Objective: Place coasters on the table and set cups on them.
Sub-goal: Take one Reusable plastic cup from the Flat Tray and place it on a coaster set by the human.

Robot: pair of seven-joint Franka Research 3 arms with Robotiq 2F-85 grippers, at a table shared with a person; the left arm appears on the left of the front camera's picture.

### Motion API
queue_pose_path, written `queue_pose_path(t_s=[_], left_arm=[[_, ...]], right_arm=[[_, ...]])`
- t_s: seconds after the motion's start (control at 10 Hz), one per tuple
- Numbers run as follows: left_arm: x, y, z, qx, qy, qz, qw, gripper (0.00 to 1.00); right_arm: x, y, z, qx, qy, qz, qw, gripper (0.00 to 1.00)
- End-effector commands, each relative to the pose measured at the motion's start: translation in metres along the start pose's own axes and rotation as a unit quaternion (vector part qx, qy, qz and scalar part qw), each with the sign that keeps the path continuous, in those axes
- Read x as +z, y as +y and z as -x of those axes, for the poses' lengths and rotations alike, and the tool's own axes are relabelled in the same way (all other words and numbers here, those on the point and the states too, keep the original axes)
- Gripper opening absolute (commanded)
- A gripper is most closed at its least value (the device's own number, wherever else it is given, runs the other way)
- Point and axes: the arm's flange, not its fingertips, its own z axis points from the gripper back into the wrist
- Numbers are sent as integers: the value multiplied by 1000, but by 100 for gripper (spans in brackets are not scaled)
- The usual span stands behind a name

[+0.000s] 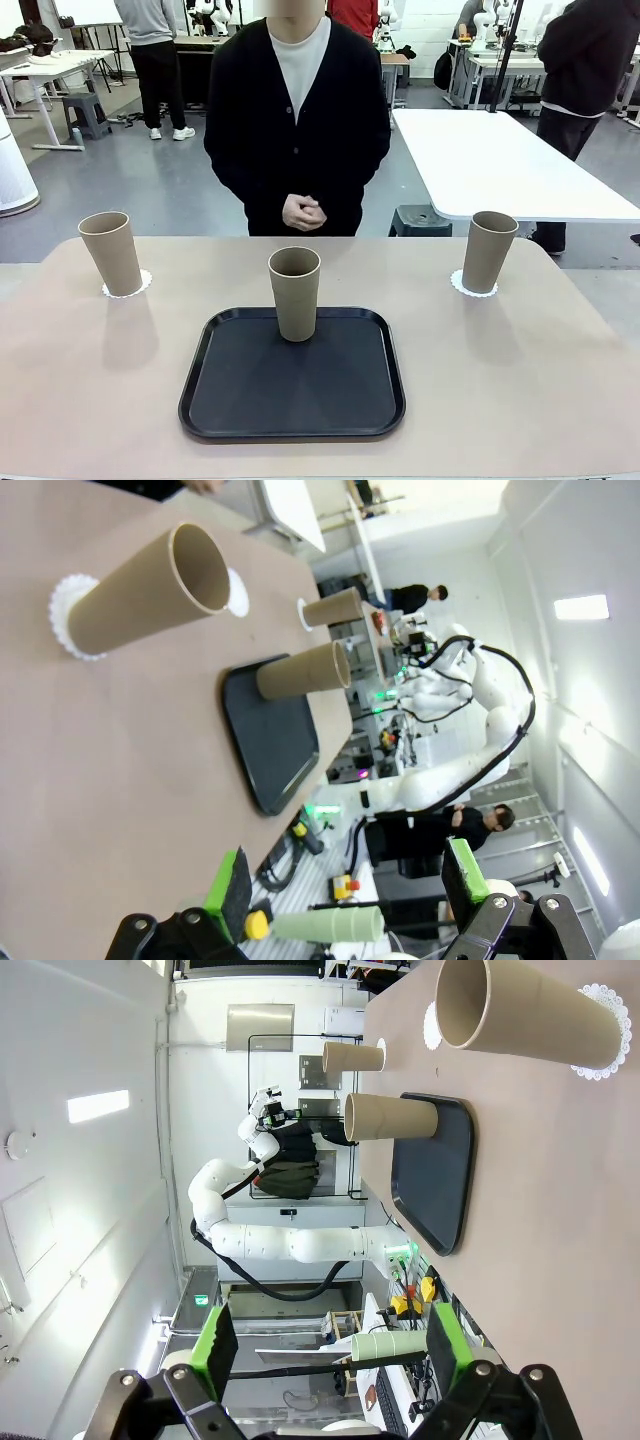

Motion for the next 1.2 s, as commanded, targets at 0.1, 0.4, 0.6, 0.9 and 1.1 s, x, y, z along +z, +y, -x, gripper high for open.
queue_pose_path(t_s=[0.1,0.4,0.6,0.9,1.1], left_arm=[[1,-4,0,1,-2,3,1000,100],[1,-4,0,1,-2,3,1000,100],[1,-4,0,1,-2,3,1000,100],[1,-4,0,1,-2,3,1000,100],[1,-4,0,1,-2,3,1000,100]], right_arm=[[-1,2,-2,-7,-13,-5,1000,100],[-1,2,-2,-7,-13,-5,1000,100],[-1,2,-2,-7,-13,-5,1000,100],[-1,2,-2,-7,-13,-5,1000,100],[-1,2,-2,-7,-13,-5,1000,100]])
